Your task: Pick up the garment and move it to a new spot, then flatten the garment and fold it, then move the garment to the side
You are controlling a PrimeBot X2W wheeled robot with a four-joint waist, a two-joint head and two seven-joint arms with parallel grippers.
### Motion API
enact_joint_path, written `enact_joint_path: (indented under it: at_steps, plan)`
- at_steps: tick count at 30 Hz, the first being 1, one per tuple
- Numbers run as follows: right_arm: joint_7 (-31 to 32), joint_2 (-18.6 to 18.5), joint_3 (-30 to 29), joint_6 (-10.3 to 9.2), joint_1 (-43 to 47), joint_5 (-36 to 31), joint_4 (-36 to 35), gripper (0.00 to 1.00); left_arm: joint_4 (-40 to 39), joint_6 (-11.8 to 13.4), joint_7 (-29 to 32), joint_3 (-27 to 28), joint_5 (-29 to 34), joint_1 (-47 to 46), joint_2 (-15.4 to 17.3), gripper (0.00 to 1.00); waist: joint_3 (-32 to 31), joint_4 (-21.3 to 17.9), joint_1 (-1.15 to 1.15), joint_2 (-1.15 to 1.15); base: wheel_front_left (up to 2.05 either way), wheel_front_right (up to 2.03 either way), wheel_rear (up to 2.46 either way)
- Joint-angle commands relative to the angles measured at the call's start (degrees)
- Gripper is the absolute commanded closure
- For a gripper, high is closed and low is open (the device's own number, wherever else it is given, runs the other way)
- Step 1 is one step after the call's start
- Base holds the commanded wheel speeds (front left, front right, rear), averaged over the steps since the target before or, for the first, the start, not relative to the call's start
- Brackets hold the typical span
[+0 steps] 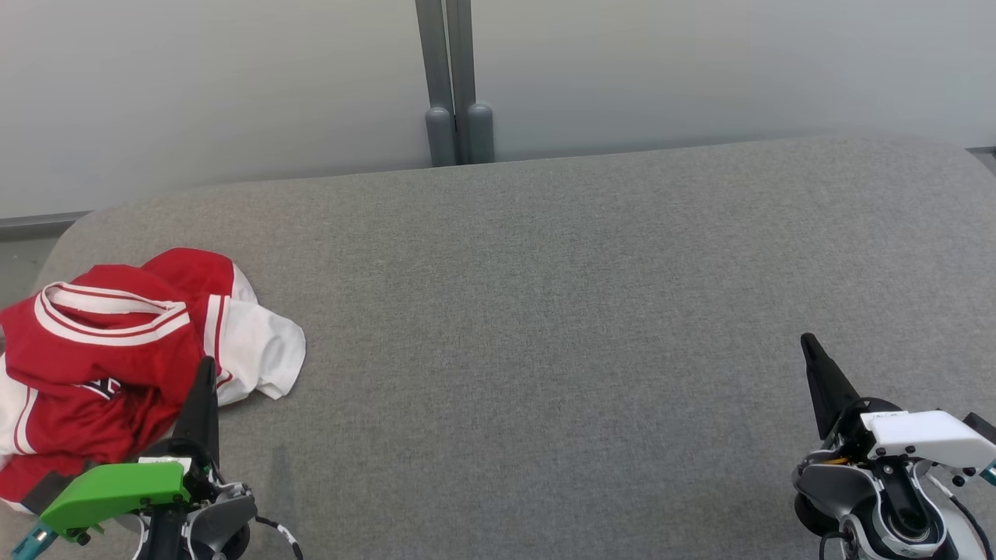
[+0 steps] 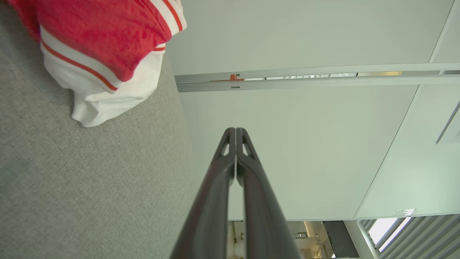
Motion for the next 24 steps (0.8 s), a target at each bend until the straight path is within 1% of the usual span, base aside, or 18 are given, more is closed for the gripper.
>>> enact_joint_path:
  at_steps: [1, 24]
  plan:
    - [0.1, -0.1, 0.0, 0.05, 0.5, 0.4, -0.2, 1.00, -0.1, -0.3, 0.2, 0.1, 0.0, -0.6, 0.0, 1.00, 0.0, 0.0, 0.00, 0.00, 0.00, 0.00, 0.00]
    - [0.1, -0.1, 0.0, 0.05, 0.5, 0.4, -0.2, 1.00, -0.1, -0.3, 0.2, 0.1, 0.0, -0.6, 0.0, 1.00, 0.0, 0.0, 0.00, 0.00, 0.00, 0.00, 0.00]
